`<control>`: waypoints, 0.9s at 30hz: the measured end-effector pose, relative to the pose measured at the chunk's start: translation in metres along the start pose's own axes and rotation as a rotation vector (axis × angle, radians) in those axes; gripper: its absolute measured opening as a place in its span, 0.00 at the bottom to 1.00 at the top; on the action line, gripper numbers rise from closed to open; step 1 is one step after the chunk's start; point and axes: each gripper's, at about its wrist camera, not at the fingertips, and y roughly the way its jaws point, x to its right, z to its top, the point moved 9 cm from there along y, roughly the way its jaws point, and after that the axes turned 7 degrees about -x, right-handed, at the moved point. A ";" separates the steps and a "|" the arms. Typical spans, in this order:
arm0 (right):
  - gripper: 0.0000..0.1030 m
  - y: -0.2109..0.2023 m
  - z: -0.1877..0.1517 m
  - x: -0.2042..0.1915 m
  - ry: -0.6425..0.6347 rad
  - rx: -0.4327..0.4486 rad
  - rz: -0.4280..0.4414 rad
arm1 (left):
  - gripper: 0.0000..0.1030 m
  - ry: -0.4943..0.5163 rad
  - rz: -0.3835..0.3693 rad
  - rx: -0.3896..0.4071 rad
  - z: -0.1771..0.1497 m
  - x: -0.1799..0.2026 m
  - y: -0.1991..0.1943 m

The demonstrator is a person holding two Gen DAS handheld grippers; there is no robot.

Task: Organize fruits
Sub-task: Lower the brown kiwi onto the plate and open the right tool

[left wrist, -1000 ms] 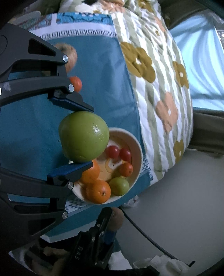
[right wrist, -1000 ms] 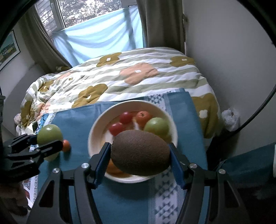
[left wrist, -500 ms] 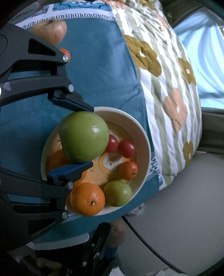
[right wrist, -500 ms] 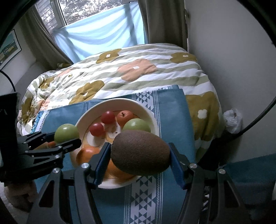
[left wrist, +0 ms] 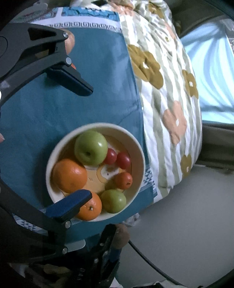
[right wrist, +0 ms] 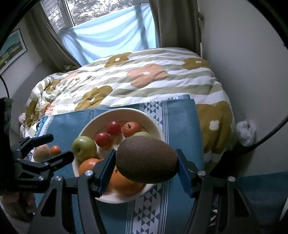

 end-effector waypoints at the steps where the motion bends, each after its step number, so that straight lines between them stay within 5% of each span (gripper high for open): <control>1: 0.59 0.001 0.002 -0.002 -0.007 0.001 0.005 | 1.00 -0.008 0.006 0.001 -0.002 -0.004 -0.003; 27: 0.59 0.079 0.046 -0.094 -0.277 -0.073 0.123 | 1.00 -0.219 0.125 0.002 -0.039 -0.085 -0.026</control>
